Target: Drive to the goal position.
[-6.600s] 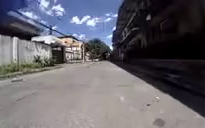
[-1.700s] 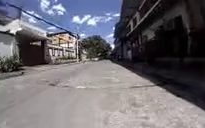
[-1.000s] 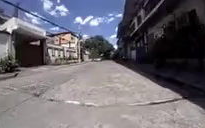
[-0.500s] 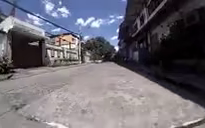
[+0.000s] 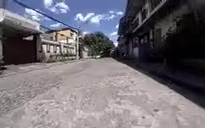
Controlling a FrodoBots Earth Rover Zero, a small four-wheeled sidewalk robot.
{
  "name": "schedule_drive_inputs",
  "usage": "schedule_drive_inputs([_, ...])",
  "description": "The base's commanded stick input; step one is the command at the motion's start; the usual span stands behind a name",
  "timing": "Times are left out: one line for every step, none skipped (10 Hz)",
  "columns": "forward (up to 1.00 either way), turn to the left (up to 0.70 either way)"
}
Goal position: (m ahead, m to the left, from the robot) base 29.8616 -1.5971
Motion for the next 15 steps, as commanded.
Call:
schedule_drive_inputs([1.0,0.01])
schedule_drive_inputs([1.0,0.02])
schedule_drive_inputs([1.0,0.01])
schedule_drive_inputs([1.0,0.1])
schedule_drive_inputs([1.0,-0.19])
schedule_drive_inputs([1.0,-0.4])
schedule_drive_inputs([1.0,-0.4])
schedule_drive_inputs([1.0,-0.4])
schedule_drive_inputs([1.0,-0.2])
schedule_drive_inputs([1.0,0.12])
schedule_drive_inputs([1.0,0.07])
schedule_drive_inputs([1.0,0.07])
schedule_drive_inputs([1.0,0.07])
schedule_drive_inputs([1.0,0.09])
schedule_drive_inputs([1.0,0.06])
